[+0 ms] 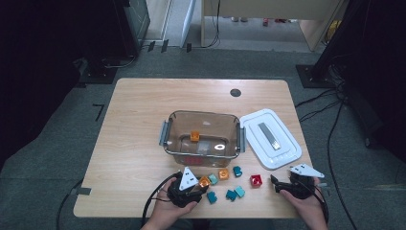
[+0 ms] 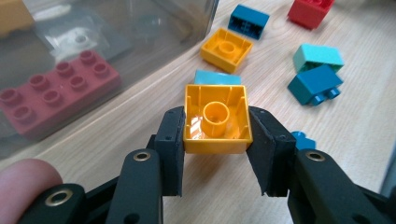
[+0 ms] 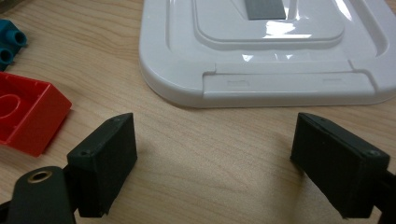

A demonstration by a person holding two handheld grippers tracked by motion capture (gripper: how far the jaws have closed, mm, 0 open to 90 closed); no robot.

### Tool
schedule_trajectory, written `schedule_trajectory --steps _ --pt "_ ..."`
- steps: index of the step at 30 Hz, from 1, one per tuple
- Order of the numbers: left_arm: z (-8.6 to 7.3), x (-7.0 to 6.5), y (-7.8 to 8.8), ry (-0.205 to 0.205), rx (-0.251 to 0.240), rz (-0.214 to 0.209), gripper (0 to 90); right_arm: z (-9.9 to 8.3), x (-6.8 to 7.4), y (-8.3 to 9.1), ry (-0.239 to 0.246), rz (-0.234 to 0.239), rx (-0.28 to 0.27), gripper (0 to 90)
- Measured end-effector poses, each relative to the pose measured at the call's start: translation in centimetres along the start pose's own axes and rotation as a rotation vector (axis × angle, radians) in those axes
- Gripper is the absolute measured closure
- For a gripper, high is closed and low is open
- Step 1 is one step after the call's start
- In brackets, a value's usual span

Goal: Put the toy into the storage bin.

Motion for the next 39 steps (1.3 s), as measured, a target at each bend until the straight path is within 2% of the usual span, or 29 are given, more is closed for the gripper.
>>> schedule_trajectory --steps 5,13,19,31,39 --pt "0.3 0.2 0.9 -0.005 -0.018 0.009 59.9 0.0 0.0 0.0 0.000 0.000 0.000 14.2" --pt "1.3 1.2 2.7 0.024 -0.049 -0.021 59.9 0.0 0.0 0.0 0.000 -0.001 0.000 14.1" --pt "2.1 1.6 4.0 0.025 -0.065 -0.037 60.0 0.0 0.0 0.0 0.000 -0.001 0.001 14.2" --pt "5.0 2.9 7.6 0.013 -0.132 -0.056 59.9 0.0 0.0 0.0 -0.001 -0.002 0.000 14.1" --pt "6.8 4.3 8.8 0.003 -0.158 -0.048 59.9 0.0 0.0 0.0 0.000 -0.003 0.000 14.1"
Point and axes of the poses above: each handheld gripper's, and its own axes: y roughly backward along the jaws, z roughly out of its top, x roughly to its left, the point moved 1 cm from there along -y, roughly forward along the jaws, and after that the axes turned 13 degrees about z, right-handed, at the moved point
